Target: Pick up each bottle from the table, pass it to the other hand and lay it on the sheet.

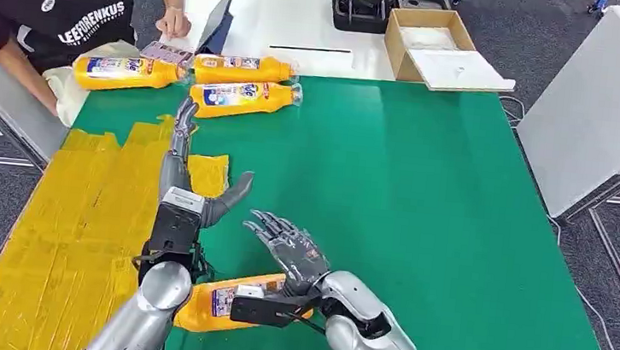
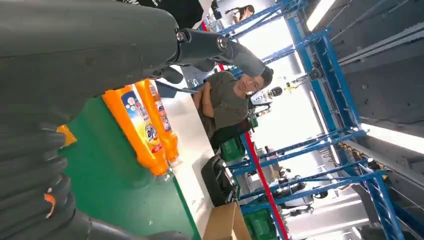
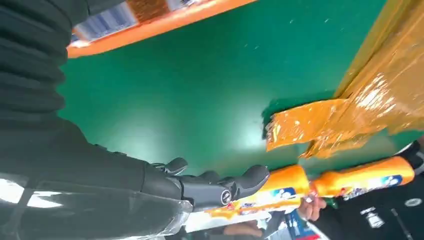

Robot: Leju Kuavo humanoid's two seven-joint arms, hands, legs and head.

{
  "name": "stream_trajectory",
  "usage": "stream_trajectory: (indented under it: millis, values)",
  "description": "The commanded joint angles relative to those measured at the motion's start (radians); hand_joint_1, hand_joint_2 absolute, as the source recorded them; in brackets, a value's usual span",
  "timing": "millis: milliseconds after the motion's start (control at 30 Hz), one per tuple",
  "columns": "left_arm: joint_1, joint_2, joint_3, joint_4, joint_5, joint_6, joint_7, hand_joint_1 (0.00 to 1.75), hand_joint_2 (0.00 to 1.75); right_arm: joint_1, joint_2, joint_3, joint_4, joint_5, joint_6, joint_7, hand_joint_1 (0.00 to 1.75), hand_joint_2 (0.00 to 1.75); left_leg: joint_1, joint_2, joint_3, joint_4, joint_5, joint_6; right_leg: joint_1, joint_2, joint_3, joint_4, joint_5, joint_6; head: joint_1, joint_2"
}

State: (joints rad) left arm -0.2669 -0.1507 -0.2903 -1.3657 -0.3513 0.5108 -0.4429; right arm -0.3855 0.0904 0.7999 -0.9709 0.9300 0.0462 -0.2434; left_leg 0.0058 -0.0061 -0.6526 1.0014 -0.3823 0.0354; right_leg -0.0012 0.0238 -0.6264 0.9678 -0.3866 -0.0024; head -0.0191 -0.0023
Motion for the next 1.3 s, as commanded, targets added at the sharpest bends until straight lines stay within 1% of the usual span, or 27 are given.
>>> stream_trajectory:
  millis: [33,67,100,133,200,233,300,333,400,433,467,500,533,633,667,700,733,833,867,900,933,1000,1067,1167,1200,1300]
  values:
    - [-0.027,0.011,0.003,0.051,0.003,0.002,0.003,0.00,1.75,-0.050,0.013,0.042,0.108,-0.002,0.004,-0.003,0.00,1.75,-0.001,0.000,0.005,-0.001,-0.001,-0.002,-0.001,-0.002,0.004,0.000,-0.002,0.000,0.000,0.000]
    - [-0.027,0.011,0.003,0.051,0.003,0.002,0.003,0.00,1.75,-0.050,0.013,0.042,0.108,-0.002,0.004,-0.003,0.00,1.75,-0.001,-0.001,0.007,0.000,-0.002,-0.002,-0.001,-0.003,0.007,0.001,-0.003,0.000,0.000,0.000]
    - [-0.027,0.011,0.003,0.051,0.003,0.002,0.003,0.00,1.75,-0.050,0.013,0.042,0.108,-0.002,0.004,-0.003,0.00,1.75,-0.001,0.000,0.003,-0.001,-0.001,-0.001,0.000,-0.001,0.003,0.000,-0.001,0.000,0.000,0.000]
    - [-0.027,0.011,0.003,0.051,0.003,0.002,0.003,0.00,1.75,-0.050,0.013,0.042,0.108,-0.002,0.004,-0.003,0.00,1.75,-0.001,0.000,0.005,-0.001,-0.001,-0.002,-0.001,-0.002,0.005,0.000,-0.002,0.000,0.000,0.000]
    - [-0.027,0.011,0.003,0.051,0.003,0.002,0.003,0.00,1.75,-0.050,0.013,0.042,0.108,-0.002,0.004,-0.003,0.00,1.75,0.000,0.000,0.002,-0.001,0.000,-0.001,0.000,-0.001,0.002,0.000,0.000,0.000,0.000,0.000]
    - [-0.027,0.011,0.003,0.051,0.003,0.002,0.003,0.00,1.75,-0.050,0.013,0.042,0.108,-0.002,0.004,-0.003,0.00,1.75,-0.001,-0.001,0.005,0.000,-0.001,-0.002,-0.001,-0.003,0.005,0.000,-0.002,0.000,0.000,0.000]
    - [-0.027,0.011,0.003,0.051,0.003,0.002,0.003,0.00,1.75,-0.050,0.013,0.042,0.108,-0.002,0.004,-0.003,0.00,1.75,0.000,0.000,0.003,-0.001,0.000,-0.001,0.000,-0.001,0.003,0.000,-0.001,0.000,0.000,0.000]
    - [-0.027,0.011,0.003,0.051,0.003,0.002,0.003,0.00,1.75,-0.050,0.013,0.042,0.108,-0.002,0.004,-0.003,0.00,1.75,-0.001,0.000,0.005,0.000,-0.002,-0.002,-0.001,-0.002,0.005,0.000,-0.002,0.000,0.000,0.000]
    - [-0.026,0.010,0.004,0.051,0.002,0.003,0.003,0.00,1.75,-0.053,0.016,0.045,0.115,-0.002,0.006,-0.003,0.00,1.75,0.000,0.000,0.003,-0.001,-0.001,-0.001,0.000,-0.002,0.003,0.000,-0.001,0.000,0.000,0.000]
    - [-0.025,0.010,0.004,0.051,0.001,0.004,0.003,0.00,1.75,-0.056,0.019,0.047,0.124,-0.002,0.007,-0.003,0.00,1.75,-0.001,0.000,0.005,0.000,-0.002,-0.002,0.000,-0.003,0.005,0.000,-0.002,0.000,0.000,0.000]
    - [-0.025,0.011,0.003,0.054,0.001,0.002,0.003,0.00,1.75,-0.065,0.029,0.057,0.144,0.000,0.011,-0.004,0.00,1.75,-0.001,0.000,0.004,0.000,-0.001,-0.002,0.000,-0.002,0.004,0.000,-0.001,0.000,0.000,0.000]
    - [-0.026,0.012,0.001,0.058,0.000,0.002,0.003,0.00,1.75,-0.070,0.035,0.062,0.157,0.001,0.013,-0.004,0.00,1.75,-0.002,0.000,0.009,0.001,-0.004,-0.003,-0.001,-0.004,0.009,0.002,-0.004,0.000,0.000,0.000]
    - [-0.030,0.013,-0.001,0.067,0.000,0.002,0.002,0.00,1.75,-0.074,0.044,0.067,0.170,0.002,0.014,-0.004,0.00,1.75,-0.001,0.000,0.005,-0.001,-0.001,-0.002,-0.001,-0.001,0.004,0.000,-0.001,0.000,0.000,0.000]
    - [-0.038,0.008,-0.006,0.074,0.000,0.002,0.002,0.00,1.75,-0.067,0.058,0.079,0.186,0.007,0.015,-0.001,0.00,1.75,-0.001,0.000,0.006,-0.001,-0.002,-0.002,0.000,-0.002,0.005,0.000,-0.002,0.000,0.000,0.000]
    - [-0.042,0.007,-0.007,0.076,0.001,0.001,0.002,0.00,1.75,-0.062,0.062,0.080,0.188,0.006,0.014,-0.001,0.00,1.75,0.000,-0.001,0.004,-0.001,0.000,-0.001,0.000,-0.002,0.003,-0.001,-0.001,0.000,0.000,0.000]
    - [-0.053,0.006,-0.009,0.091,0.012,0.008,-0.003,0.00,1.75,-0.058,0.068,0.091,0.196,0.008,0.025,-0.009,0.00,1.75,-0.001,-0.001,0.006,0.000,-0.002,-0.002,0.000,-0.003,0.006,0.000,-0.002,0.000,0.000,0.000]
    - [-0.060,0.008,-0.012,0.097,0.018,0.011,-0.004,0.00,1.75,-0.047,0.072,0.101,0.191,0.008,0.030,-0.010,0.00,1.75,0.000,-0.001,0.004,-0.001,0.000,-0.001,0.000,-0.003,0.004,0.000,-0.001,0.000,0.000,0.000]
    - [-0.077,0.016,-0.031,0.119,0.041,0.018,-0.008,0.00,1.75,-0.036,0.064,0.131,0.167,0.002,0.055,-0.001,0.00,1.75,-0.001,-0.002,0.008,0.000,-0.002,-0.003,-0.001,-0.005,0.008,0.000,-0.003,0.000,0.000,0.000]
    - [-0.082,0.016,-0.037,0.125,0.047,0.019,-0.009,0.00,1.75,-0.037,0.060,0.140,0.166,-0.001,0.060,0.001,0.00,1.75,0.000,-0.002,0.005,-0.001,-0.001,-0.002,0.000,-0.004,0.005,-0.001,-0.002,0.000,0.000,0.000]
    - [-0.086,0.016,-0.041,0.127,0.050,0.019,-0.009,0.00,1.75,-0.038,0.059,0.145,0.169,-0.006,0.065,0.003,0.00,1.75,-0.001,-0.002,0.007,-0.001,-0.002,-0.002,0.000,-0.005,0.007,0.000,-0.003,0.000,0.000,0.000]
    - [-0.093,0.014,-0.046,0.133,0.055,0.019,-0.008,0.00,1.75,-0.041,0.057,0.154,0.173,-0.020,0.074,0.003,0.00,1.75,0.000,-0.002,0.006,-0.001,-0.001,-0.002,0.000,-0.004,0.005,-0.001,-0.002,0.000,0.000,0.000]
    - [-0.103,0.009,-0.052,0.139,0.058,0.019,-0.004,0.00,1.75,-0.041,0.056,0.163,0.175,-0.039,0.091,-0.003,0.00,1.75,-0.001,-0.003,0.009,0.000,-0.002,-0.003,-0.001,-0.006,0.009,0.000,-0.004,0.000,0.000,0.000]
    - [-0.114,0.006,-0.057,0.146,0.059,0.022,0.000,0.00,1.75,-0.042,0.053,0.182,0.168,-0.052,0.111,-0.009,0.00,1.75,-0.001,-0.002,0.005,-0.001,-0.001,-0.002,0.000,-0.004,0.005,0.000,-0.002,0.000,0.000,0.000]
    - [-0.126,0.004,-0.059,0.154,0.062,0.026,0.001,0.00,1.75,-0.052,0.050,0.216,0.154,-0.079,0.155,-0.025,0.00,1.75,-0.001,-0.002,0.006,0.000,-0.001,-0.002,-0.001,-0.004,0.006,0.000,-0.002,0.000,0.000,0.000]
    - [-0.129,0.003,-0.060,0.156,0.064,0.028,0.001,0.00,1.75,-0.059,0.048,0.232,0.148,-0.096,0.168,-0.024,0.00,1.75,-0.001,-0.001,0.004,0.000,-0.001,-0.001,0.000,-0.003,0.004,0.000,-0.001,0.000,0.000,0.000]
    - [-0.129,0.002,-0.057,0.155,0.065,0.032,0.002,0.00,1.75,-0.071,0.051,0.250,0.144,-0.144,0.210,-0.014,0.00,1.75,-0.001,-0.001,0.005,0.000,-0.001,-0.002,-0.001,-0.003,0.005,0.001,-0.002,0.000,0.000,0.000]
